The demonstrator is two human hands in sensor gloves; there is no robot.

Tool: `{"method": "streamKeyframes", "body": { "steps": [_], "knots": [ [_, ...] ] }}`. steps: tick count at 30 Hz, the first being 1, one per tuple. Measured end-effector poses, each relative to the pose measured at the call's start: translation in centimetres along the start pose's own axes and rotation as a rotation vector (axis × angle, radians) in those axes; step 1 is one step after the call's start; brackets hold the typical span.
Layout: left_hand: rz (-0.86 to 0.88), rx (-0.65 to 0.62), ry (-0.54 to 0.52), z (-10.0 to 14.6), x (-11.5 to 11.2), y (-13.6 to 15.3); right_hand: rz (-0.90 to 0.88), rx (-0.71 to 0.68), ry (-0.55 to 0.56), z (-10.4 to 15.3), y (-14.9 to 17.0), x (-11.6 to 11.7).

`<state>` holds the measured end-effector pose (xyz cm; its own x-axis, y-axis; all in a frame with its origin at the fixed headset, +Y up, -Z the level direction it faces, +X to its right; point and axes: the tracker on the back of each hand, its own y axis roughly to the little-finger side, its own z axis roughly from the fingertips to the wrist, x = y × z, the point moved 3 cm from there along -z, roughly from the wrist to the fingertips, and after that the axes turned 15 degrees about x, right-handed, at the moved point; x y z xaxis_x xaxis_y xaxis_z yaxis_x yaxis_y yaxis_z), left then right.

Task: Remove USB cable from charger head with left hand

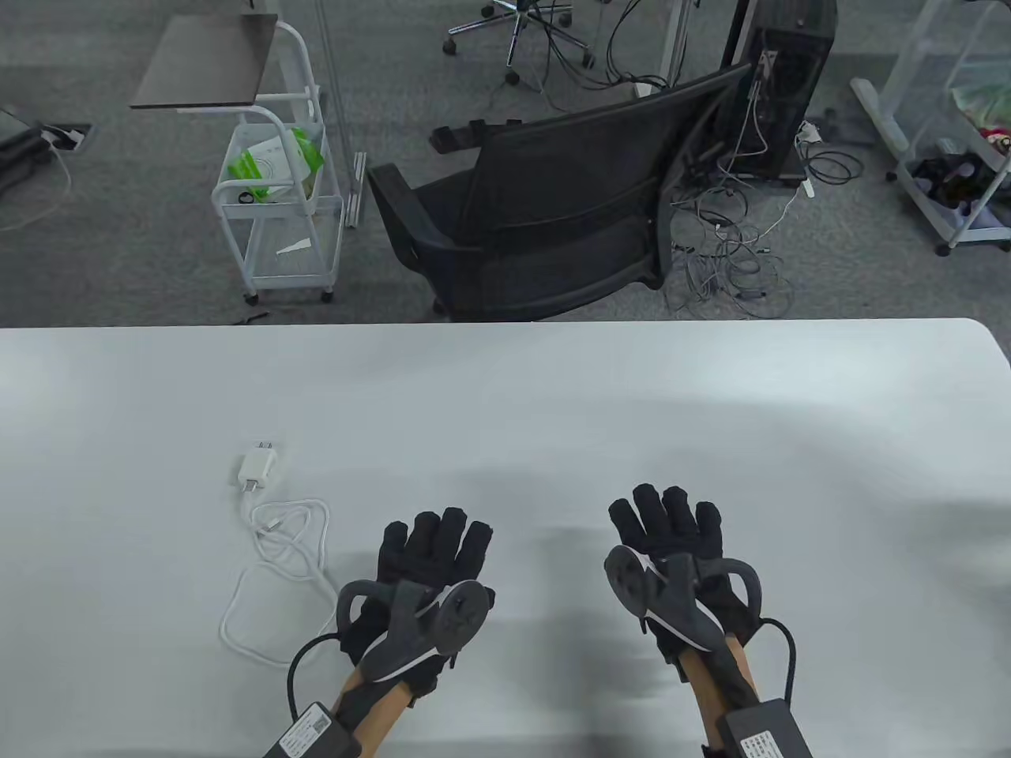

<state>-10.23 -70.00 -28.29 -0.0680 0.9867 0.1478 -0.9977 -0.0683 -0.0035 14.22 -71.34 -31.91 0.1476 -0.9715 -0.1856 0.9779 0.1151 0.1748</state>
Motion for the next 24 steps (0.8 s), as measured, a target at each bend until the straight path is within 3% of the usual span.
{"method": "streamKeyframes", "body": {
  "steps": [8, 16, 24],
  "knots": [
    [0.015, 0.053, 0.025, -0.5, -0.2, 1.6, 0.001, -0.012, -0.015, 0.2, -0.4, 0.2],
    [0.042, 0.135, -0.006, -1.3, 1.2, 3.8, 0.0, -0.026, -0.017, 0.3, -0.6, 0.2],
    [0.072, 0.306, -0.066, -5.2, 3.8, 9.8, -0.019, -0.038, 0.003, 0.5, -0.7, -0.7]
  ]
}}
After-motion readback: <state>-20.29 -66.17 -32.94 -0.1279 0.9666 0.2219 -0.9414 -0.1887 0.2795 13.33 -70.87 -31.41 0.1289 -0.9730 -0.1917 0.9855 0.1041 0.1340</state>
